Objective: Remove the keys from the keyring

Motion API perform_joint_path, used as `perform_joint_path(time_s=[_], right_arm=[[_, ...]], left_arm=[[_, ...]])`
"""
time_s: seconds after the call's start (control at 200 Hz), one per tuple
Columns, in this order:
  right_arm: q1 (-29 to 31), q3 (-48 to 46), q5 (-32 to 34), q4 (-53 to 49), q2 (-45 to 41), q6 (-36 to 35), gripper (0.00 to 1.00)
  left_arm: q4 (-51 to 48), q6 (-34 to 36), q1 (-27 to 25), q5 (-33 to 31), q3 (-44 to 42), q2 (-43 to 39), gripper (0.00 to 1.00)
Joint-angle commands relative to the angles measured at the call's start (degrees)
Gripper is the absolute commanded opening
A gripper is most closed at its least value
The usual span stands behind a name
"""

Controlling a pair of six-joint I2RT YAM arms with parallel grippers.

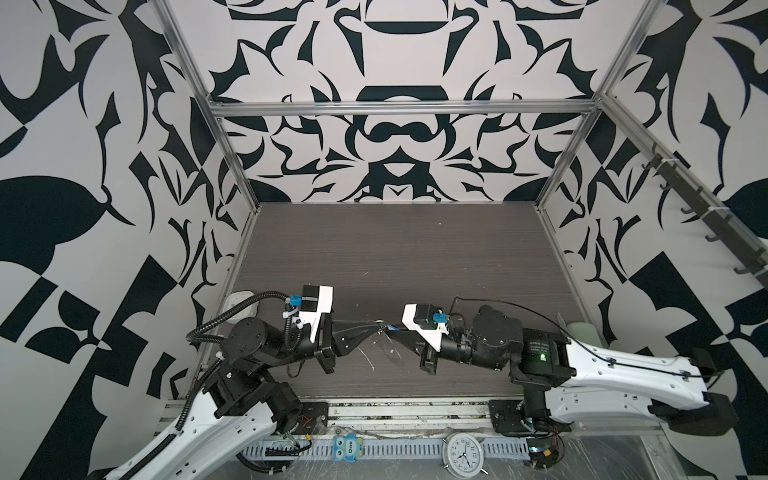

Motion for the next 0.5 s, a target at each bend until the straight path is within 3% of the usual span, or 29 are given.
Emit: perform_joint_path(time_s=[0.0, 0.495], right_arm=[[0.46, 2.47, 1.83, -0.40, -1.18, 0.00, 0.00], [1.21, 2.48, 5.41, -1.77, -1.87, -1.52, 0.00]], left_arm=[[0.49, 0.43, -0.20, 0.56, -0.37, -0.93, 0.00], [-1.47, 1.06, -0.16, 0.11, -0.04, -4.08, 0.00]])
